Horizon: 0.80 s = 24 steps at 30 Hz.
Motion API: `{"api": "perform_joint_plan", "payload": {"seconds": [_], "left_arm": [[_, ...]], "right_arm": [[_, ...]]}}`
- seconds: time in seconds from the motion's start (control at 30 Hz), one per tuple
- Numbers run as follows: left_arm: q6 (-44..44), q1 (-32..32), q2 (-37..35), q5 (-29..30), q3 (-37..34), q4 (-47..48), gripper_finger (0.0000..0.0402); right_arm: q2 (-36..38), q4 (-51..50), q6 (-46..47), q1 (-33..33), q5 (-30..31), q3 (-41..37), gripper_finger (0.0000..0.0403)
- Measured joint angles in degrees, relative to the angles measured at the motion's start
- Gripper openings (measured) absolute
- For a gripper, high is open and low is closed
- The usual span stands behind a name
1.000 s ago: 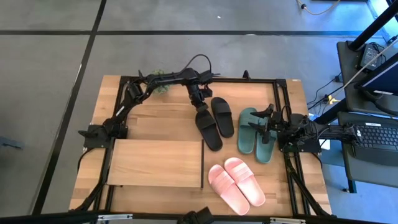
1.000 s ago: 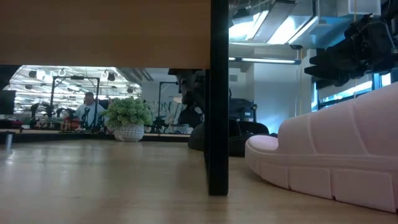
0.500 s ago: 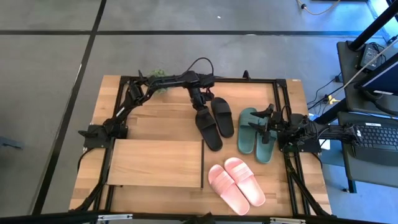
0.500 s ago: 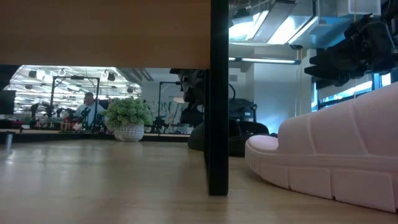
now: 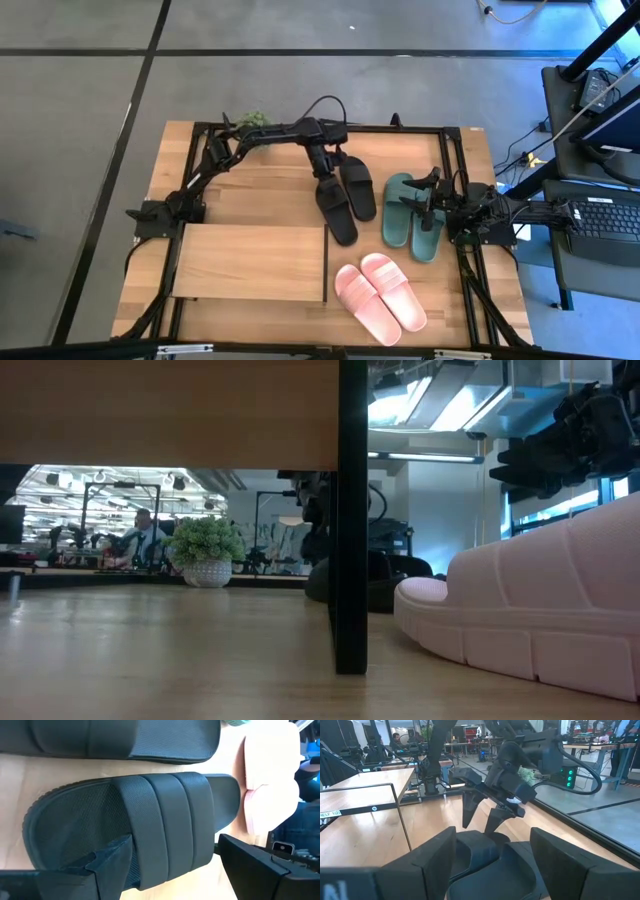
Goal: Pick and place slides into the shelf
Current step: Put the left black slipper on the shelf
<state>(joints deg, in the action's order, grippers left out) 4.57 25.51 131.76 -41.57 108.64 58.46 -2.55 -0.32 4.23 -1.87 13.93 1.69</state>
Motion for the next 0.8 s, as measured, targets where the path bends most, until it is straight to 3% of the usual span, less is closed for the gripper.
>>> {"api": "perform_joint_plan", "payload": {"seconds": [0.27, 0.7, 0.8], "left_arm": [[0.09, -0.86, -0.02, 0.07, 0.00, -0.01, 0.0267], [0.14, -0.93, -0.02, -0.19, 0.00, -0.02, 0.0156], [0.18, -0.93, -0.02, -4.51, 0.00, -0.02, 0.0131]], "right_arm": [[0.00, 0.00, 0.00, 0.02, -0.02, 0.02, 0.0255], [0.00, 0.00, -0.02, 0.00, -0.01, 0.01, 0.0255], [0.00, 0.00, -0.02, 0.02, -0.02, 0.02, 0.0255]]}}
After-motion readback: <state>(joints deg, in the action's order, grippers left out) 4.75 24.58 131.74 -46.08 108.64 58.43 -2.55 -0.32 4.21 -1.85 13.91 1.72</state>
